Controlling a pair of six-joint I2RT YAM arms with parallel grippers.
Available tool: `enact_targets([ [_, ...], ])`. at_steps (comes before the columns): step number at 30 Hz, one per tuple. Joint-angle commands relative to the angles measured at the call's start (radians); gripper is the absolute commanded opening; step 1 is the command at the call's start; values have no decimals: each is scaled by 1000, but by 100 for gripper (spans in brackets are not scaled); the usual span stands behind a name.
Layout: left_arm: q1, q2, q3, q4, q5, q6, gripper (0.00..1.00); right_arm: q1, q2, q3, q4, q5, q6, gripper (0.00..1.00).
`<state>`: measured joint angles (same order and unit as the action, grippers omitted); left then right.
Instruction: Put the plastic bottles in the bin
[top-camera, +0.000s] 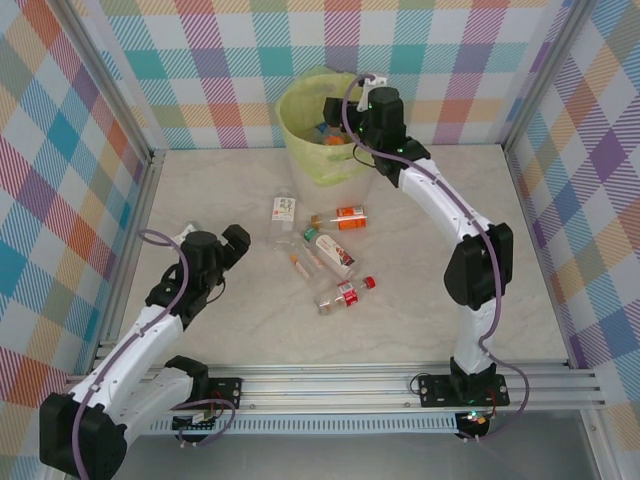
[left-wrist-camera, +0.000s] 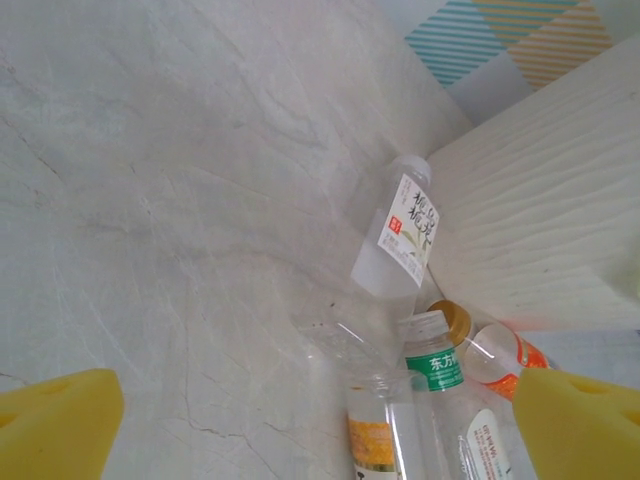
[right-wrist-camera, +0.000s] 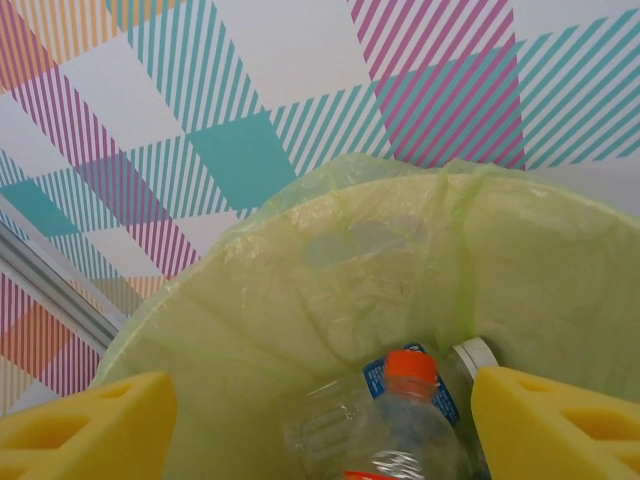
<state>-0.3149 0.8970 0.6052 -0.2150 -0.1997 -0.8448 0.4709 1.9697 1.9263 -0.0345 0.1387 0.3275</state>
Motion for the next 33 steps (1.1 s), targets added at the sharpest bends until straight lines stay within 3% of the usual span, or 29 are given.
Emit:
enact_targets([
  [1,14,42,10,19,14,-3,100,4,-108,-61,52,-28,-8,79],
  [10,26,171,65,7,31,-11,100,5,-299,-324,207,-107,2,82],
  [17,28,199,83,58,125,45,100,5,-448,-514,266,-174,0,90],
  [20,28,189,67,55,106,49,100,4,-510,-590,256,-142,-4,100],
  [29,29,255,132,26,137,194,100,4,-666,-834,270,44,18,100],
  [33,27,353,204,1,229,279,100,5,-725,-948,268,-9,72,100],
])
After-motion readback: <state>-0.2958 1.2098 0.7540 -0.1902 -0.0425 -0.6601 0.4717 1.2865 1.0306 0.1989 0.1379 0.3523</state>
